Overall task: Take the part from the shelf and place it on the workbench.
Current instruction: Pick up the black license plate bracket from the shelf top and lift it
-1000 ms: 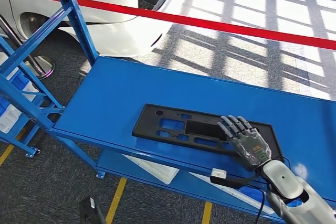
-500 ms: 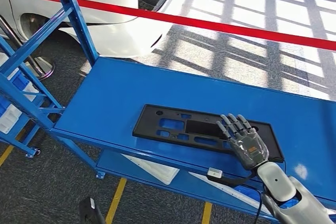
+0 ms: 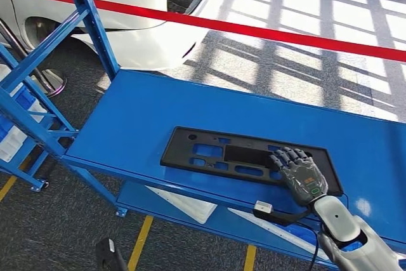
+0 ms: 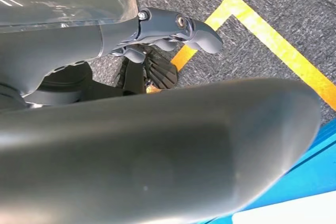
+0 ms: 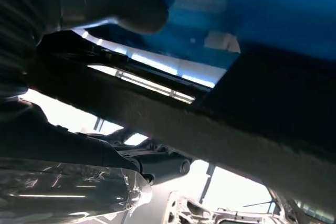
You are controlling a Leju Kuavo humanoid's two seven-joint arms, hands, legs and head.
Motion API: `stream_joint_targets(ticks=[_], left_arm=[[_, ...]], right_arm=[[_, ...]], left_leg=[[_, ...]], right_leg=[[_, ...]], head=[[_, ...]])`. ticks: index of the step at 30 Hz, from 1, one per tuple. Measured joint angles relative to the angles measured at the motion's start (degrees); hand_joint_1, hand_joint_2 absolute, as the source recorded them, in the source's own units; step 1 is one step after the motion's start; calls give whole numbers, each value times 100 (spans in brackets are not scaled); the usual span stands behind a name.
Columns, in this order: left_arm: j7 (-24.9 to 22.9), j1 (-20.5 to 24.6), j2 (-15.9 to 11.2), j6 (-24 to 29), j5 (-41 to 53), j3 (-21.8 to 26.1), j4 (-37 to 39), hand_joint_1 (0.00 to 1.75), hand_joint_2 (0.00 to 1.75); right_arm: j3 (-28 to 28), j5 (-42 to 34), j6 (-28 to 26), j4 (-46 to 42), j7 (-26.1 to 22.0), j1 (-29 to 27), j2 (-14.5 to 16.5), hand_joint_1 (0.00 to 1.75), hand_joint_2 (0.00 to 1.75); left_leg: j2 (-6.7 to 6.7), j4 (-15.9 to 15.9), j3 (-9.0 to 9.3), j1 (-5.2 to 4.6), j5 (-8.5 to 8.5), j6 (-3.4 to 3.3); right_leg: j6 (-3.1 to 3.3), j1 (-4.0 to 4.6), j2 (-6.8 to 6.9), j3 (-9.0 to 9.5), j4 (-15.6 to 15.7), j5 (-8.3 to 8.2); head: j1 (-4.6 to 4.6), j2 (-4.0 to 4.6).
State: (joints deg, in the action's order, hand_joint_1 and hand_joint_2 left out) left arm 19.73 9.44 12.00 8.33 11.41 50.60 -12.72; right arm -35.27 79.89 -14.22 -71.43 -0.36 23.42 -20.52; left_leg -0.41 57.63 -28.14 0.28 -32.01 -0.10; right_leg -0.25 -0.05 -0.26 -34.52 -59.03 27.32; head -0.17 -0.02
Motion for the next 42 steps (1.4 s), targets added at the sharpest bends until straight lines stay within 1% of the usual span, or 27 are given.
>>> stream_joint_targets(ticks=[18, 24, 27, 32, 38, 42], left_arm=[[-43, -31, 0, -34, -1, -5, 0, 0, 0], [-72, -37, 0, -33, -1, -18, 0, 0, 0], [-64, -58, 0, -25, 0, -20, 0, 0, 0], [6, -102, 0, 37, 0, -12, 0, 0, 0], [27, -151, 0, 83, 0, 9, 0, 0, 0], [38, -158, 0, 85, 0, 13, 0, 0, 0]], right_arm=[[172, -51, -28, -18, -35, -103, 15, 175, 175], [291, -35, -158, -190, 54, -287, 15, 175, 175], [486, -2, -512, -486, 229, -640, 21, 175, 175], [1074, 243, -1353, -1400, 547, -1522, 98, 175, 175], [1920, 271, -2092, -2536, 418, -2416, 279, 175, 175], [2267, 271, -2213, -2987, 378, -2720, 375, 175, 175]], left_leg=[[0, 0, -2, -3, 0, 0], [-1, 0, -5, -2, -1, 0], [-2, 0, -11, -2, -1, 0], [-3, -1, -30, -1, -2, -1], [-2, -1, -42, -1, -3, -2], [-2, -2, -41, -1, -3, -2]], right_leg=[[-2, 0, 0, -1, 0, 1], [-2, 0, 2, -3, 0, 2], [-2, 0, 5, -7, 0, 3], [-3, 0, 11, -25, 0, 5], [-4, 0, 9, -33, 1, 5], [-4, 0, 7, -32, 1, 5]], head=[[0, 0], [0, 0], [0, 0], [0, 0], [0, 0], [0, 0]])
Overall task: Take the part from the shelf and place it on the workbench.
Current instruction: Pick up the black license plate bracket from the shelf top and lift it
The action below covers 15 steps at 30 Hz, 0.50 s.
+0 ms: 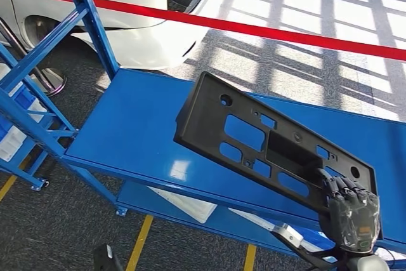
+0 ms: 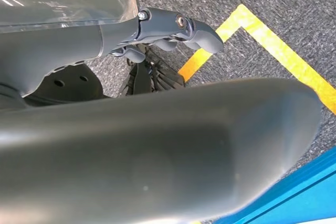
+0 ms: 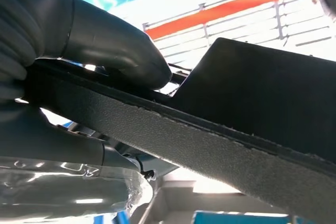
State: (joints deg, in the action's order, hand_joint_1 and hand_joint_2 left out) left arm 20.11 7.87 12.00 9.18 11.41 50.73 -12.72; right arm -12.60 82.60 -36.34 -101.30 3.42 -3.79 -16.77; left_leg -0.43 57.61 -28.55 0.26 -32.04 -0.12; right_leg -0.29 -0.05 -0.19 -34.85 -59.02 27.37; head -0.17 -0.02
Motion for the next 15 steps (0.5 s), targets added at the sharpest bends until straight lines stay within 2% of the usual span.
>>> stream_joint_targets(ticks=[8, 15], left_arm=[[41, -5, 0, 32, 0, 8, 0, 0, 0], [116, -37, -1, 44, 0, 60, 0, 0, 0]], right_arm=[[239, -25, -283, -516, -302, -382, 157, 175, 175], [208, 249, -313, -976, -459, -823, 392, 175, 175]], left_leg=[[0, 0, 1, 2, 0, 0], [0, -2, -6, 4, 0, 1]], right_leg=[[0, 0, 0, -3, 0, 0], [1, 1, 0, -6, 0, 1]], head=[[0, 0], [0, 0]])
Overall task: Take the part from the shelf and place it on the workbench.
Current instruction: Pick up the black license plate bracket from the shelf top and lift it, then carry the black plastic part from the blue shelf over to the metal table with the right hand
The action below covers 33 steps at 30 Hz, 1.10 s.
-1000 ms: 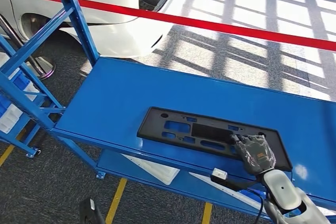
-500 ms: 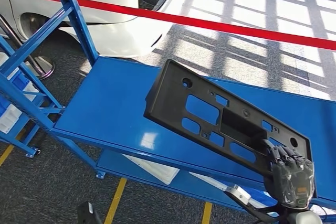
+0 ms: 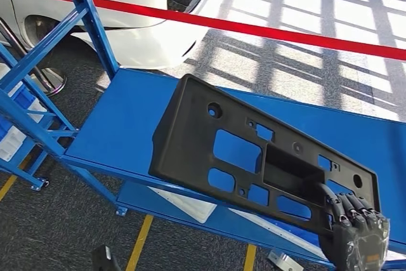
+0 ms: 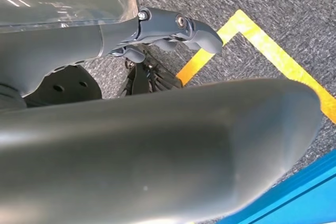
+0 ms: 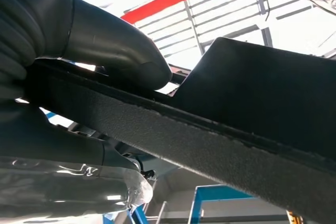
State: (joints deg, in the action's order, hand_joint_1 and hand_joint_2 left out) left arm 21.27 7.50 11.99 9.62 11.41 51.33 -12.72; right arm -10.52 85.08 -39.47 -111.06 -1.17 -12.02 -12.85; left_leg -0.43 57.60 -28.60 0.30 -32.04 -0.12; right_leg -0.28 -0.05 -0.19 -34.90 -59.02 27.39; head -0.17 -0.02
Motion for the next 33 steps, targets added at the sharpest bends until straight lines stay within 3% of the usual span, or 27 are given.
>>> stream_joint_targets(ticks=[10, 14, 33], left_arm=[[46, -18, -1, 10, 0, 51, 0, 0, 0], [274, -35, -2, -265, -1, 100, 0, 0, 175], [296, -46, -2, -211, 0, 103, 0, 0, 175]], right_arm=[[-119, 86, 0, -111, 12, -187, 134, 175, 175], [-376, 129, 0, -134, 95, -245, 191, 175, 175], [-634, 22, 0, -126, 172, -234, 194, 175, 175]], left_leg=[[0, 0, 2, -2, 0, 0], [0, 0, 2, -2, 0, 0], [0, 0, 2, -2, 0, 0]], right_leg=[[0, 0, 0, 2, 0, -1], [0, 0, -1, 2, 0, 0], [0, 0, -1, 2, 0, 0]], head=[[0, 0], [0, 0], [0, 0]])
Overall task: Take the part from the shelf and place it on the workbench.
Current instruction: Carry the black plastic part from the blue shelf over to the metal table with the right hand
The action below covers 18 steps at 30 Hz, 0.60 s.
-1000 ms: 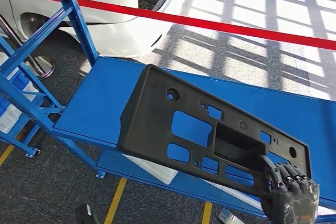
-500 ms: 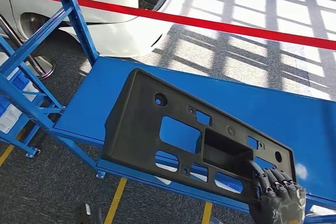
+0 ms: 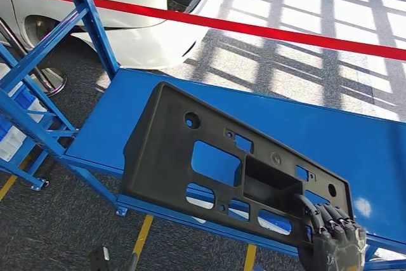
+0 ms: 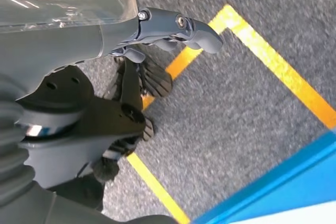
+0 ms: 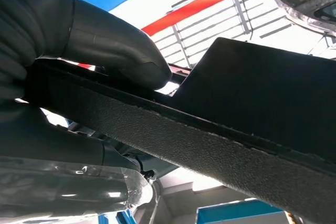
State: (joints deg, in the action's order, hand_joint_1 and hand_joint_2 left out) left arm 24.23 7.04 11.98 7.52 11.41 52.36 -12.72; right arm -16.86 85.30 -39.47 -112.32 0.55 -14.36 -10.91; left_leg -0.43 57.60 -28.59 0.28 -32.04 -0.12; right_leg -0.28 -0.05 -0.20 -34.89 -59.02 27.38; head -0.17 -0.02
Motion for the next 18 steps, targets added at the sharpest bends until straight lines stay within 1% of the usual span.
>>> stream_joint_targets(ticks=[4, 9, 18], left_arm=[[-187, 3, 0, 238, 0, 4, 0, 0, 175], [-270, 2, 0, 419, -1, 5, 0, 0, 175], [-365, -2, -10, 514, 0, 10, 0, 0, 175]], right_arm=[[-20, 27, 0, 7, 42, -1, 3, 175, 175], [-29, 65, 0, 10, 119, -17, 9, 175, 175], [-30, 11, 0, 7, 168, -77, 60, 175, 175]], left_leg=[[0, 0, 0, 0, 0, 0], [0, 0, 0, 0, 0, 0], [0, 8, 2, -26, -3, -6]], right_leg=[[0, 0, 0, 0, 0, 0], [0, 0, 0, 0, 0, 0], [-12, -26, 0, 0, 5, -8]], head=[[0, 0], [0, 0], [0, 0]])
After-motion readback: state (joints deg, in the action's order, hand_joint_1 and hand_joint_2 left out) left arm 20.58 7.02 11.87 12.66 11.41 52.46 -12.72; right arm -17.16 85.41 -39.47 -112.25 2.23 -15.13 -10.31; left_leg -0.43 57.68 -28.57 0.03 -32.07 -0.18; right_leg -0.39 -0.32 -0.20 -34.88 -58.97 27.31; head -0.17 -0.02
